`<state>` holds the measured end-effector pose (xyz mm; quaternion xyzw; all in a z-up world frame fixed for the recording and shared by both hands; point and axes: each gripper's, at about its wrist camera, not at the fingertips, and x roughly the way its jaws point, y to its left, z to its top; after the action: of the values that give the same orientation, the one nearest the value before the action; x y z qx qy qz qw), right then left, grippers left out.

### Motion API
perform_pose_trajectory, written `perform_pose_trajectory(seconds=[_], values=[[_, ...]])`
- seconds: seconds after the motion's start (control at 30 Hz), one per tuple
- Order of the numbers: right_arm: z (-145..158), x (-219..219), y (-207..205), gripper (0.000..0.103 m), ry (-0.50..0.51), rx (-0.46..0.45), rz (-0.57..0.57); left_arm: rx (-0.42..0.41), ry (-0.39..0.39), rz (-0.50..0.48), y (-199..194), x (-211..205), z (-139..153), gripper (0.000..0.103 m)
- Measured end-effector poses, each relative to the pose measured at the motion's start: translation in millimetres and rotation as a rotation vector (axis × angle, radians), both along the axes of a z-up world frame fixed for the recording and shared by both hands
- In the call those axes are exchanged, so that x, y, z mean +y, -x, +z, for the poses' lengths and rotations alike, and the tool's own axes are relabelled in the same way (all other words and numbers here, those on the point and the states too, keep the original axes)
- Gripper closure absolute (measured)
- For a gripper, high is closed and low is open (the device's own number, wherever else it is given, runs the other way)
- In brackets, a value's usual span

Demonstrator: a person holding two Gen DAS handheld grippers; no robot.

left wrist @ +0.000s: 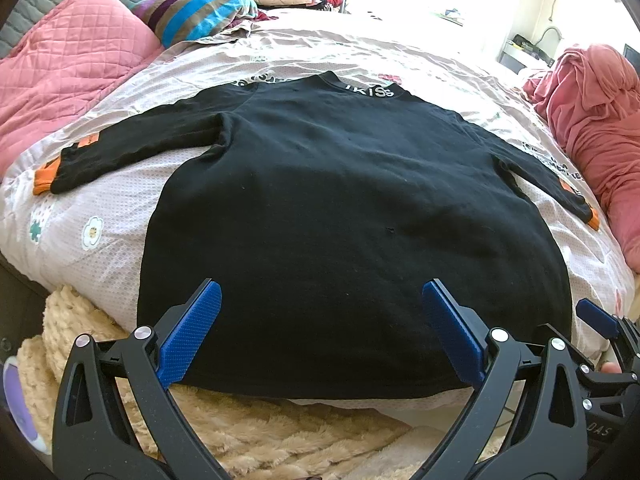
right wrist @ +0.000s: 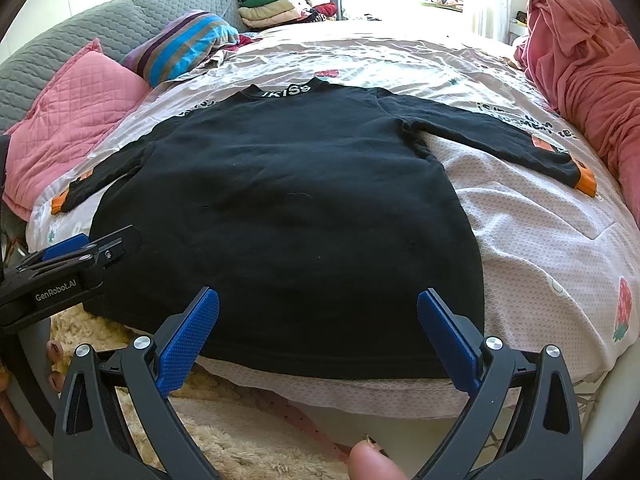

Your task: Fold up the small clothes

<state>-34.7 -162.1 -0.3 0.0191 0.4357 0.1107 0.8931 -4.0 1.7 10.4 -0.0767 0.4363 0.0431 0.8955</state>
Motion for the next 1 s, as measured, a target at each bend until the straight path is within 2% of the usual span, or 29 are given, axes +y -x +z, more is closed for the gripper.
perform_pose_trajectory(seconds=[0.67, 1.0], values=[[3.7, 1.6, -6.8, 0.004, -0.015, -0.013, 0.007, -0.001, 0.005, 0.010, -3.6, 8.1, 3.8, 0.008], [18.5, 10.6, -29.4, 0.004, -0.028, -0.064, 0.032, -0.005, 0.009, 0.044, -17.7, 22.5, 9.0, 0.008]])
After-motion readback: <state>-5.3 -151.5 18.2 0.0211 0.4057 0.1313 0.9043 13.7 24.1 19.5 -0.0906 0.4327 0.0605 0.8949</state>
